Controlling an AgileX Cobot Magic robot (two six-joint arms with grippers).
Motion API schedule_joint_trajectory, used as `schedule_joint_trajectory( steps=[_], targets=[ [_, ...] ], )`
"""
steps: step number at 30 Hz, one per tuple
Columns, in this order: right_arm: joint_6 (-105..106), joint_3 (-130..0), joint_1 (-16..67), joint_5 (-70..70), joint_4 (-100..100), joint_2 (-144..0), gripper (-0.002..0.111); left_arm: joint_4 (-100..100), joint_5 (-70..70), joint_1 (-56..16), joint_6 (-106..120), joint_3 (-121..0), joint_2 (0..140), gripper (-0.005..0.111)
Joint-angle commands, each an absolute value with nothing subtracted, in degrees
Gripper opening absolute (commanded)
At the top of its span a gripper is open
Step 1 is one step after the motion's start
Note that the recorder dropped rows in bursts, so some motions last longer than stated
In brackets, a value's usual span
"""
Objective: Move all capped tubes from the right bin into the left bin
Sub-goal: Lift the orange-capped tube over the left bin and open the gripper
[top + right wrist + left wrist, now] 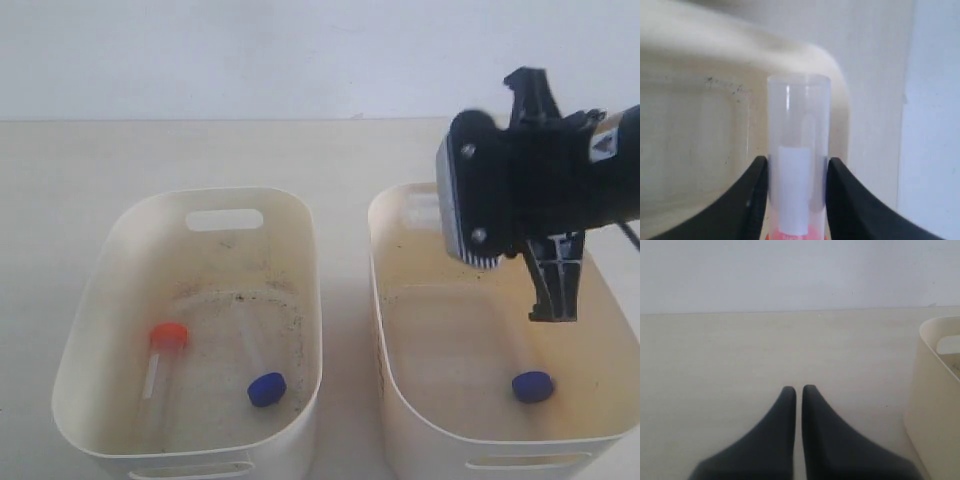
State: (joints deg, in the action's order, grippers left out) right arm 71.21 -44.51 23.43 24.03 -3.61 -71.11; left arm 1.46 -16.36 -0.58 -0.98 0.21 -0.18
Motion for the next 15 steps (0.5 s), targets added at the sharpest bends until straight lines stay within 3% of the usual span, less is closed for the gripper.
schedule_joint_trajectory(
  steps=[1, 9, 15],
  targets=[
    [66.49, -44.68, 23.83, 24.15, -23.05, -63.67, 0.0, 1.1, -15.86, -0.57, -1.48, 0.0, 0.0, 0.004],
    [66.02, -44.68, 29.77, 24.61, -71.41, -61.64, 0.0, 1.1, -15.86, -0.57, -1.48, 0.0, 0.0, 0.004],
    [65.83, -44.68, 37.0, 19.29, -92.77, -65.73, 0.0, 1.1, -15.86, -0.57, -1.48, 0.0, 0.0, 0.004]
  ],
)
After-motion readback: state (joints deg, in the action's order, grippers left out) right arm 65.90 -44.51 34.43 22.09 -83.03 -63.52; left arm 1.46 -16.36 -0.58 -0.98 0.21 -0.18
